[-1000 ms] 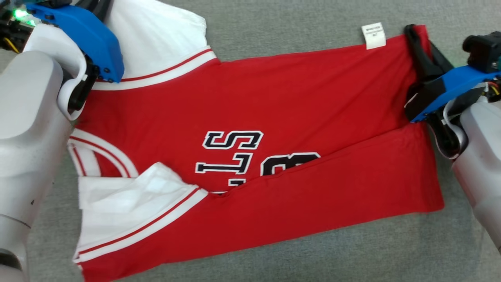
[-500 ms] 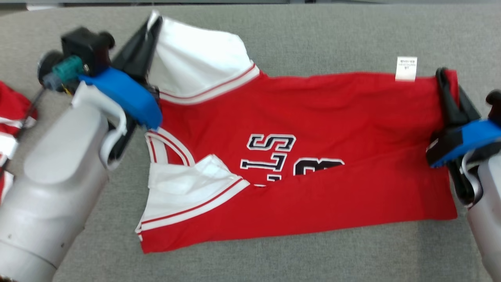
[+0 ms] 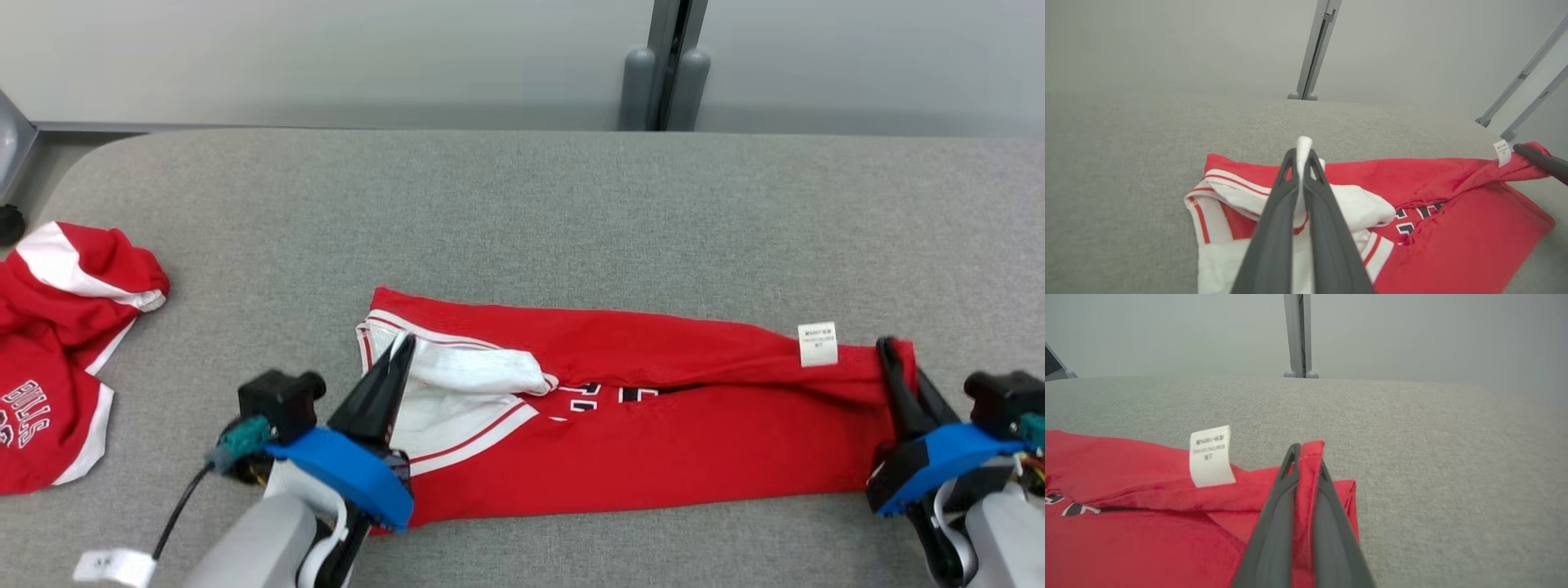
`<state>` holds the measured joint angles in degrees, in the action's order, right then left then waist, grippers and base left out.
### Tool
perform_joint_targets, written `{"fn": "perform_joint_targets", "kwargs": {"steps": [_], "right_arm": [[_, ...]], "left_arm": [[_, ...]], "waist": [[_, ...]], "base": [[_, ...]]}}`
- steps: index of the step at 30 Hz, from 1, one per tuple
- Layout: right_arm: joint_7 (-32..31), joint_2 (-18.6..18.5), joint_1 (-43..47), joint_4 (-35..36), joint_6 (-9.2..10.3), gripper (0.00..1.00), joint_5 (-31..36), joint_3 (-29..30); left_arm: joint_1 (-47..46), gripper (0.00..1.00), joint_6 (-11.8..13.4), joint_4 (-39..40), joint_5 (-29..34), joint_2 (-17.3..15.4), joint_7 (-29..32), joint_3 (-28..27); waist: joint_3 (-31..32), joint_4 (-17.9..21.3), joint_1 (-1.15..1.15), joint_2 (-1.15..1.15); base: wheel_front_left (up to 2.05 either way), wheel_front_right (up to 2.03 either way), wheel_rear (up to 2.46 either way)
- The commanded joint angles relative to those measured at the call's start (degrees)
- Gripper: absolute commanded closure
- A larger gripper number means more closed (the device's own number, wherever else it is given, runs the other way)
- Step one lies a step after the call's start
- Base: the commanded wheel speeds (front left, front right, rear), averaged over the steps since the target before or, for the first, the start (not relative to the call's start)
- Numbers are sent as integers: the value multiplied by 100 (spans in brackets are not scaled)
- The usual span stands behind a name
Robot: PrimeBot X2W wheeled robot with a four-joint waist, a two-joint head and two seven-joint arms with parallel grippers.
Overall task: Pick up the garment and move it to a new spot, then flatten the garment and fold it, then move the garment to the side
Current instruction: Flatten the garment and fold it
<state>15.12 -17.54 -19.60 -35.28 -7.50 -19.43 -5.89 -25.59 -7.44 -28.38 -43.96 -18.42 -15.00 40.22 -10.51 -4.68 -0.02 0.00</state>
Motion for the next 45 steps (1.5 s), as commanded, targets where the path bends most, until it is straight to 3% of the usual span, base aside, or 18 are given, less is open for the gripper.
{"fn": "perform_joint_targets", "kwargs": {"steps": [1, 3, 4, 5, 6, 7, 14, 18, 27, 37, 45], "right_arm": [[0, 40, 168, -51, 2, 100, 82, 32], [0, 109, 282, -163, 2, 100, 97, 90], [1, 147, 311, -207, 2, 79, 115, 132], [1, 184, 339, -253, 2, 0, 142, 174], [1, 253, 372, -295, 2, 0, 140, 222], [1, 299, 390, -308, 2, 0, 141, 285], [1, 700, 591, 201, 2, 0, 595, 796], [2, 951, 793, 515, 2, 0, 957, 956], [1, 1309, 1222, 438, 2, 0, 1367, 1004], [1, 1418, 1147, 364, 2, 0, 1403, 971], [1, 1164, 372, -282, 2, 0, 1546, 1307]], "left_arm": [[182, 100, -3, 34, 59, 64, -23, -167], [498, 100, -3, 16, 146, 179, -23, -292], [637, 100, -4, -13, 177, 228, -23, -363], [746, 100, -3, -60, 217, 250, -23, -409], [823, 58, -3, -106, 291, 280, -23, -514], [903, 0, 13, -137, 377, 330, -25, -647], [1545, 0, 577, 220, 1574, 718, -19, -1814], [1924, 0, 752, 650, 2397, 1002, -19, -2372], [2665, 0, 659, 1054, 3404, 1454, -20, -2951], [2749, 0, 392, 891, 3577, 1551, -20, -3078], [2405, 0, 381, 837, 3292, 1549, -20, -2752]], "waist": [[80, 19, 2, 0], [167, 10, 2, 0], [203, 12, 2, 0], [239, 17, 2, 0], [281, 20, 2, 0], [321, 24, 2, 0], [569, 71, 2, 0], [689, 109, 2, 0], [1002, 207, 2, 0], [976, 209, 2, 0], [347, 111, 2, 0]], "base": [[0, 0, 0], [0, 0, 0], [0, 0, 0], [0, 0, 0], [0, 0, 0], [0, 0, 0], [0, 0, 0], [0, 0, 0], [0, 0, 0], [0, 0, 0], [0, 0, 0]]}}
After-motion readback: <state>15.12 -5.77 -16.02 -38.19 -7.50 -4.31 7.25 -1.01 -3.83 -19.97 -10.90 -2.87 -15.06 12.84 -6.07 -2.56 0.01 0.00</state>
